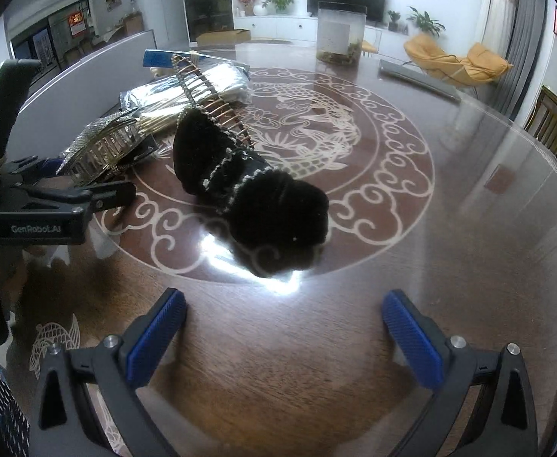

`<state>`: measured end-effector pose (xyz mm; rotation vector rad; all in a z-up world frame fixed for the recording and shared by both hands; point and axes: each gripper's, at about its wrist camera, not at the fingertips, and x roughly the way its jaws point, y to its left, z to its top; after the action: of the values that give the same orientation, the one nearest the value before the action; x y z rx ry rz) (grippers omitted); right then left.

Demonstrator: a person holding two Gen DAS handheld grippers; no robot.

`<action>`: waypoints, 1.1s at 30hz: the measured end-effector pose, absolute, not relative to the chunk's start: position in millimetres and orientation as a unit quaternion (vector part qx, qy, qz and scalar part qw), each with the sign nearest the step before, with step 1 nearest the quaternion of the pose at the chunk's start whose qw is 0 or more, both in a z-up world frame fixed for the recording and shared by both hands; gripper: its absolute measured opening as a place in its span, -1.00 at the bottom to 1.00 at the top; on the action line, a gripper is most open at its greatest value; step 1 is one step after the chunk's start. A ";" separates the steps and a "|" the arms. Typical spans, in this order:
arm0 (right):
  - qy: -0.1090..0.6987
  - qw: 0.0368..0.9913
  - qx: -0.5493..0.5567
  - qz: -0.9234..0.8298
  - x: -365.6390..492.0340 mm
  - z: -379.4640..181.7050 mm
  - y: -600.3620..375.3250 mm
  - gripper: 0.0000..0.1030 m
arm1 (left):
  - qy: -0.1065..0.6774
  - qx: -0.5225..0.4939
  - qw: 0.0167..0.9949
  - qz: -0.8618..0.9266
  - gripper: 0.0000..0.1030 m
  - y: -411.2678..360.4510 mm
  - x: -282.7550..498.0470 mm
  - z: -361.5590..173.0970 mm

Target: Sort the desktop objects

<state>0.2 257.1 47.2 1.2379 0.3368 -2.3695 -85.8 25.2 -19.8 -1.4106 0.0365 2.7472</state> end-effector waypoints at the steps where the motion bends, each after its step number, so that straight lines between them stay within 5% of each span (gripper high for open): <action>1: 0.122 0.222 0.448 -0.858 0.1 47.1 257.2 1.00 | 0.012 -0.457 0.027 0.889 1.00 25.0 -85.5 -19.9; 33: 0.119 0.217 0.448 -0.859 -0.7 46.9 259.0 1.00 | 0.013 -0.456 0.027 0.890 1.00 25.8 -83.6 -20.7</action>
<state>-0.7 259.0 46.9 1.2398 0.3300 -2.3803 -83.6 25.8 -20.7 -1.4074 0.0399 2.7477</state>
